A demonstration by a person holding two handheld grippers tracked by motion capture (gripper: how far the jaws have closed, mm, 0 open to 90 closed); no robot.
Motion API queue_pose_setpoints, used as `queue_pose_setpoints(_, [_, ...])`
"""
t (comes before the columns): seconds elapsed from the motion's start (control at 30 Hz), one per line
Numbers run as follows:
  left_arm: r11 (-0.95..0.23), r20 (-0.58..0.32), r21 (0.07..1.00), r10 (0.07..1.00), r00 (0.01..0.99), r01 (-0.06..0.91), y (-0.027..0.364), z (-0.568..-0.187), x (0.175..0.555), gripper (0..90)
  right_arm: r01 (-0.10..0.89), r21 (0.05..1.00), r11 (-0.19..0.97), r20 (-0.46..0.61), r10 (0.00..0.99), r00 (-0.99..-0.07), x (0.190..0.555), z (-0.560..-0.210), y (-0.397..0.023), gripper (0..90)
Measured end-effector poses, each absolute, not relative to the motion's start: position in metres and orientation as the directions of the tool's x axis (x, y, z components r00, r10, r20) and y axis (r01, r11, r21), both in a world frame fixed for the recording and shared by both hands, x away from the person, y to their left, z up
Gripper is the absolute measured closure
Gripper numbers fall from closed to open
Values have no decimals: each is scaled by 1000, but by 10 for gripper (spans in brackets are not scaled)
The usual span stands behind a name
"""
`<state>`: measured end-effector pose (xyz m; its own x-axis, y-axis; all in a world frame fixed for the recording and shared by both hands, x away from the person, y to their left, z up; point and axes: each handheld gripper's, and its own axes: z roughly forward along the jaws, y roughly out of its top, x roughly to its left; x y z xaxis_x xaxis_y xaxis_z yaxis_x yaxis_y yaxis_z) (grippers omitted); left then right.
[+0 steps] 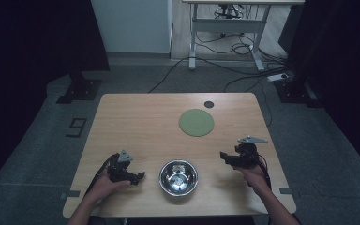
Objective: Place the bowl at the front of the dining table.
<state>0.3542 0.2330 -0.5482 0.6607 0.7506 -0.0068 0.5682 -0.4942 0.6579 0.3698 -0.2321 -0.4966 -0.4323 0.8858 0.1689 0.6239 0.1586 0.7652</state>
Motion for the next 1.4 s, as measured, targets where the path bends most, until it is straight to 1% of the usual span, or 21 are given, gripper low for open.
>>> queue_pose_setpoints(0.53, [-494, -7, 658, 751, 661, 568, 233, -548, 354, 0, 607, 773, 182, 172, 862, -477, 363, -492, -220, 239])
queue_pose_setpoints(1.1, [-495, -7, 658, 749, 662, 567, 233, -548, 354, 0, 599, 775, 201, 171, 846, -506, 359, -491, -210, 241])
queue_pose_setpoints(1.4, [-495, -7, 658, 749, 662, 567, 233, -548, 354, 0, 591, 775, 223, 173, 825, -538, 354, -490, -197, 242])
